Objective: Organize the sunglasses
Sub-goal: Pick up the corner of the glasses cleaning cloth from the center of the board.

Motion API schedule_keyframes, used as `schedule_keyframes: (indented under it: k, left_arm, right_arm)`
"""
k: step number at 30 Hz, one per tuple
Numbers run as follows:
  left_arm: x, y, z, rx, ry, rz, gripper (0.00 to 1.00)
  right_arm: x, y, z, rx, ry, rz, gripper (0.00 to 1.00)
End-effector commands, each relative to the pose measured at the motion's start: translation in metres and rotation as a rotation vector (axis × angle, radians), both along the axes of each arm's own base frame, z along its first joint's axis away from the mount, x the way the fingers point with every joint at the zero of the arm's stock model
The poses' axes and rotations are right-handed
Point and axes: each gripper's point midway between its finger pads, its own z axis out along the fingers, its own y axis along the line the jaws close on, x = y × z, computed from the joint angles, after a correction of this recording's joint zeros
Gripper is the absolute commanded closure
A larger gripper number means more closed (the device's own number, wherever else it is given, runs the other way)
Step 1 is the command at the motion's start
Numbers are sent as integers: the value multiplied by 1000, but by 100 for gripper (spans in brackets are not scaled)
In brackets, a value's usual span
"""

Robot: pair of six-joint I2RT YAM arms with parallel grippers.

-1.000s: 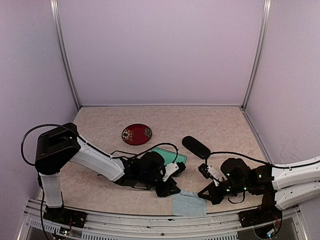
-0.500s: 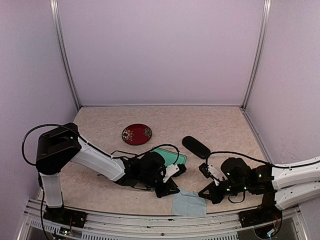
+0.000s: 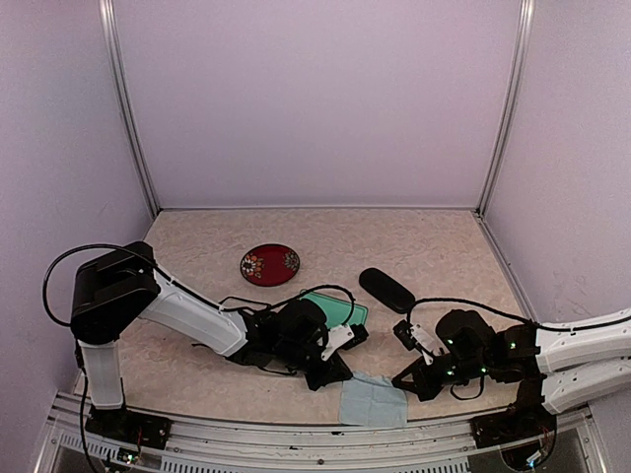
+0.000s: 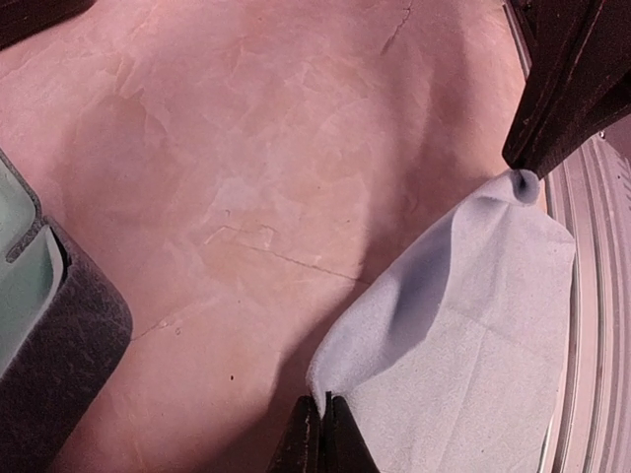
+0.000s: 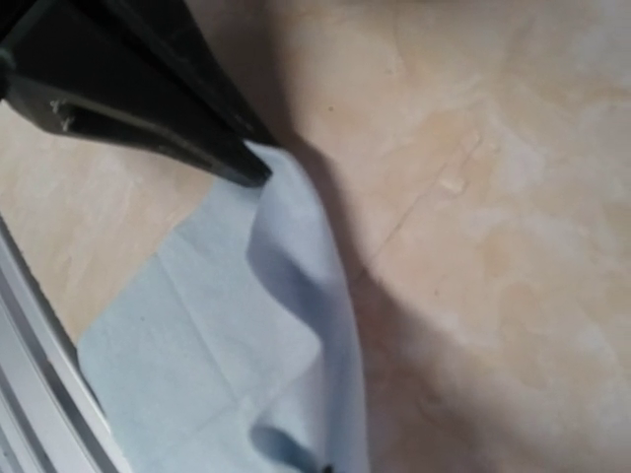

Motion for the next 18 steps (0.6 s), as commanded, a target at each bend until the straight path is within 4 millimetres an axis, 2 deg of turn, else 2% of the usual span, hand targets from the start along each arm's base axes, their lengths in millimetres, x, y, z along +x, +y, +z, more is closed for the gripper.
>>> schedule_keyframes:
  k: [1,13,18]
  left_arm:
    - [0,-8,18,-28,-19,-20,98]
    - [-11,-11,31,-21,-85,-17,100]
    - [-18,-10,29,5,-116,-20,100]
  right_arm:
    - [0,-8,-8,-28,17,-20,100]
    - [-4,-14,-6,-24,25,-24,100]
    - [-12,-17,-9,-28,72,-17,100]
